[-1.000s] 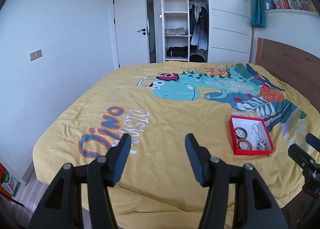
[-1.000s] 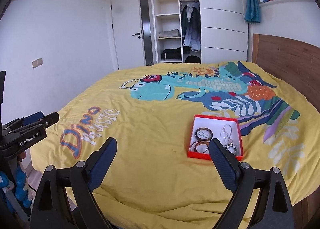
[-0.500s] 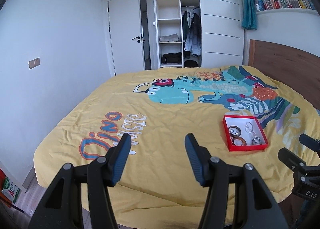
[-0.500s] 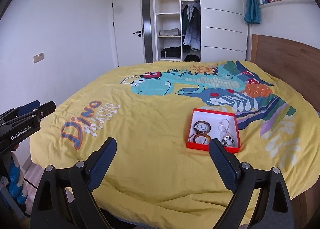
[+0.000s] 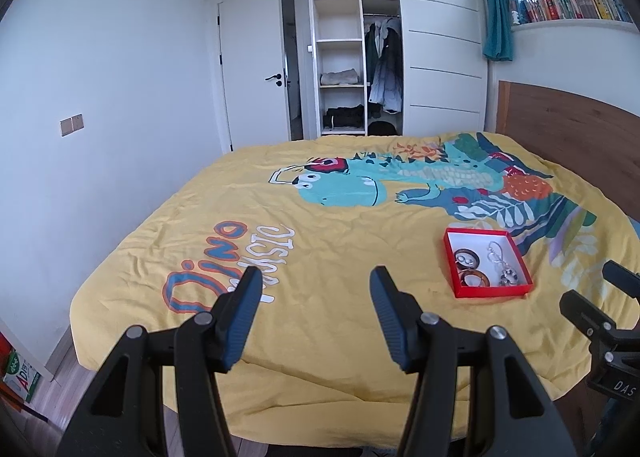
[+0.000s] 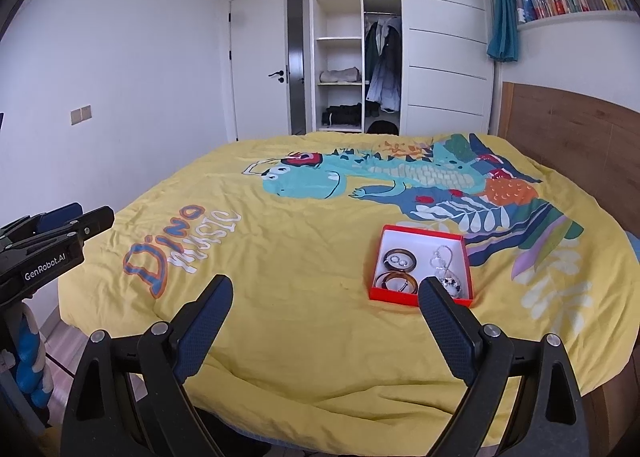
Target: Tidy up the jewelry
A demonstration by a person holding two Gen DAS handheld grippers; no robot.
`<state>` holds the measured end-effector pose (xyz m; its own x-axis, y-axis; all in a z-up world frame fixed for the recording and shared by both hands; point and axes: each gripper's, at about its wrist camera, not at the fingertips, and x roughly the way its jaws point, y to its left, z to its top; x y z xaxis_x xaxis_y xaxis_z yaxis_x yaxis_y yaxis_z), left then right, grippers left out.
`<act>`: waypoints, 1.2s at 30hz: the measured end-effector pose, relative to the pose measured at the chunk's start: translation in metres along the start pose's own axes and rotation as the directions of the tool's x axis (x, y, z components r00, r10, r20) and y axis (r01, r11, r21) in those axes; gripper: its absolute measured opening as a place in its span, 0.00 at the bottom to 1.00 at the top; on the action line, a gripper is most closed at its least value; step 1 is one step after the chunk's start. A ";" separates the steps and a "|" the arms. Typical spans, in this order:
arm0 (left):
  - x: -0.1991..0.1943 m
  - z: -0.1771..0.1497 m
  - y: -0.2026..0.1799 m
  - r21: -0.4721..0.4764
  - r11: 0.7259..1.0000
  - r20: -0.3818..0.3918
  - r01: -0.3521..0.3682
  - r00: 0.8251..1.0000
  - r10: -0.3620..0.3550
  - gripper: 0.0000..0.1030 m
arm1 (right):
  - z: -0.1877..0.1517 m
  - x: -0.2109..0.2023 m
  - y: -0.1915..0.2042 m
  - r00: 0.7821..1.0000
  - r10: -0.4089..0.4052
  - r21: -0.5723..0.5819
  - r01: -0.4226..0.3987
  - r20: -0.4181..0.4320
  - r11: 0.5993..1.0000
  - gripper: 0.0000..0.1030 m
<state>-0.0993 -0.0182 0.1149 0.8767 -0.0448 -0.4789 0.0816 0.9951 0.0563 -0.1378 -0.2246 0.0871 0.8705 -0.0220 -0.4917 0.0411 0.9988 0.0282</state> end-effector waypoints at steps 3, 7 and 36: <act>-0.003 -0.001 0.000 -0.002 1.000 0.001 0.005 1.000 -0.005 0.52 | 0.000 -0.003 -0.001 1.000 -0.007 0.008 0.007 0.005 1.000 0.91; -0.004 -0.002 0.000 -0.003 1.000 0.000 0.007 1.000 -0.007 0.52 | -0.002 -0.004 -0.002 1.000 -0.015 0.019 0.014 0.006 1.000 0.91; -0.006 -0.014 -0.006 0.007 1.000 -0.021 0.017 1.000 -0.016 0.52 | -0.012 -0.001 -0.004 0.999 -0.037 0.026 0.037 -0.008 0.999 0.92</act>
<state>-0.1117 -0.0226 0.1054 0.8652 -0.0593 -0.4978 0.0992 0.9936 0.0541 -0.1447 -0.2282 0.0766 0.8646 -0.0583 -0.4991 0.0859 0.9958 0.0324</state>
